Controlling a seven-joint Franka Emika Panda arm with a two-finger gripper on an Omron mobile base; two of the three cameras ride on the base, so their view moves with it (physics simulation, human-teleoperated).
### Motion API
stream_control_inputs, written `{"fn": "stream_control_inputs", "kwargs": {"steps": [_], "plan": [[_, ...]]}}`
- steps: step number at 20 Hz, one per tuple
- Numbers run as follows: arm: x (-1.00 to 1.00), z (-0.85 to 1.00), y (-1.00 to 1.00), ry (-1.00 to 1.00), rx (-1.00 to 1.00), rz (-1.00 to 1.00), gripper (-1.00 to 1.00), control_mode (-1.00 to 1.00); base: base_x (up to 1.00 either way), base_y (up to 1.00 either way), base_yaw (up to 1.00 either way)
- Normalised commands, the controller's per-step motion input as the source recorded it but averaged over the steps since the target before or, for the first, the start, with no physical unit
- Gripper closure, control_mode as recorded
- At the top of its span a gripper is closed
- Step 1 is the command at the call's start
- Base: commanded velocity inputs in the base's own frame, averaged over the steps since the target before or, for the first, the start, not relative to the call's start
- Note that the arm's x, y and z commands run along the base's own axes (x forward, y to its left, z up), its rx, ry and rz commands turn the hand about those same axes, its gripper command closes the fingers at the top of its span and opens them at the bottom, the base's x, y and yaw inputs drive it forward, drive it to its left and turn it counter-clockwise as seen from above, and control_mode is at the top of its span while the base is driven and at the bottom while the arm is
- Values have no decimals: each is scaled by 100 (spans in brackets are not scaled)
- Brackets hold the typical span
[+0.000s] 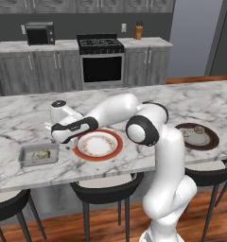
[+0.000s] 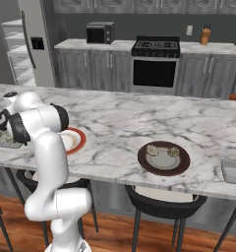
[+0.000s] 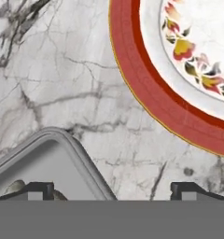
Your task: Place two dumplings into each of the tupperware containers and then place the containers in the fridge.
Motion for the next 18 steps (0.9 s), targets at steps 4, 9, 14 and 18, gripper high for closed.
{"fn": "stream_control_inputs", "kwargs": {"steps": [4,9,14,18], "plan": [[38,-18,41,1,0,16,-100,-100,0,0,0],[11,-2,10,25,-11,11,-100,-100,0,0,0],[0,-35,0,23,-13,2,-100,-100,0,0,0],[0,-46,4,4,-6,0,-100,-100,0,0,0]]}}
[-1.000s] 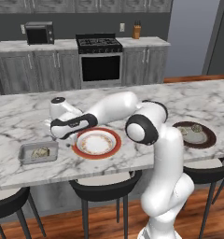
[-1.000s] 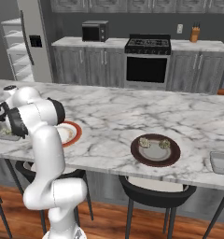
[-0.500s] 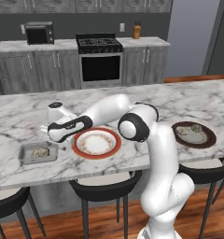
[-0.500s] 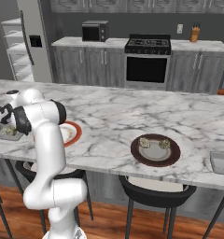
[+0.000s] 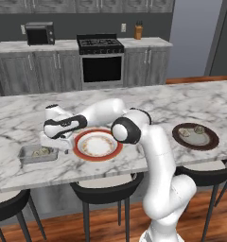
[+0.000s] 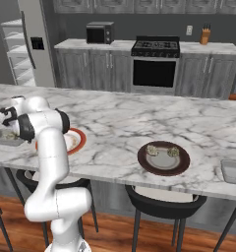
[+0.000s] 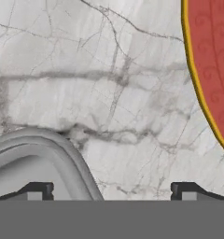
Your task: Place two dumplings into each of the tupperware containers and then place the containers in the fridge.
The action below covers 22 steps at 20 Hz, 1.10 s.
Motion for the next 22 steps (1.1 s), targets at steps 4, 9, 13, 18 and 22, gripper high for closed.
{"fn": "stream_control_inputs", "kwargs": {"steps": [4,9,13,18,22], "plan": [[-3,-41,22,-3,-3,-6,100,-100,0,0,0],[-37,-61,9,-15,0,-13,100,-100,0,0,0],[-36,-100,-4,-18,5,-13,100,-100,0,0,0],[-28,-76,-31,-17,16,-14,100,-100,0,0,0],[-34,23,-43,-18,19,-15,100,-100,0,0,0]]}}
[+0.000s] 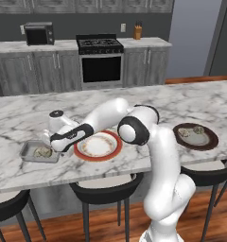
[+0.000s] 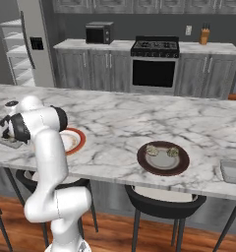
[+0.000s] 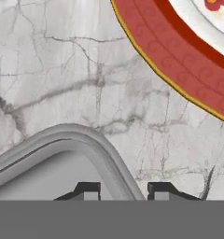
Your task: Place two dumplings into each of the tupperware containers and then place the containers in the fridge.
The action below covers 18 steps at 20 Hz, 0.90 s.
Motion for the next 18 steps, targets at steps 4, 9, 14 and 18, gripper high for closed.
{"fn": "stream_control_inputs", "kwargs": {"steps": [4,9,14,18], "plan": [[-39,90,-18,-18,7,-9,100,-100,0,0,0],[-59,100,-38,-3,0,-2,100,-100,0,0,0],[-52,100,-94,26,0,-14,100,-100,0,0,0],[-46,94,-100,25,0,-28,100,-100,0,0,0]]}}
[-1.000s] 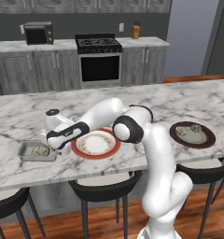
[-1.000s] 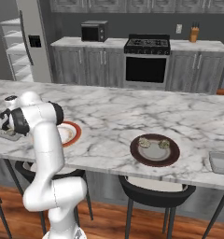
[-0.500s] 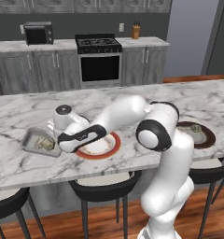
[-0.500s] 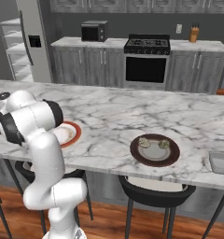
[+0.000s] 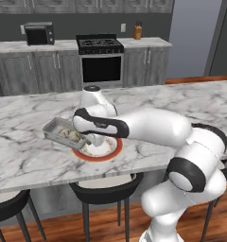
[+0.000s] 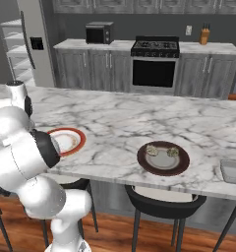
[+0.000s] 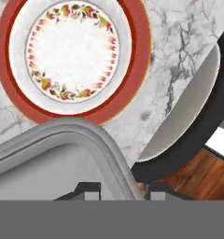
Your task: Place two dumplings into each of the tupperware containers and then place the containers in the fridge.
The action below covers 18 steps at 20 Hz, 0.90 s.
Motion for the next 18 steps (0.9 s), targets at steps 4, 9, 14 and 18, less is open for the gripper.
{"fn": "stream_control_inputs", "kwargs": {"steps": [4,9,14,18], "plan": [[-43,49,-100,1,4,-30,100,-100,0,0,0],[-58,4,-100,-14,8,-22,100,-100,0,0,0],[-54,0,-100,-18,0,-30,100,-100,0,0,0],[-58,0,-100,-21,0,-28,100,-100,0,0,0]]}}
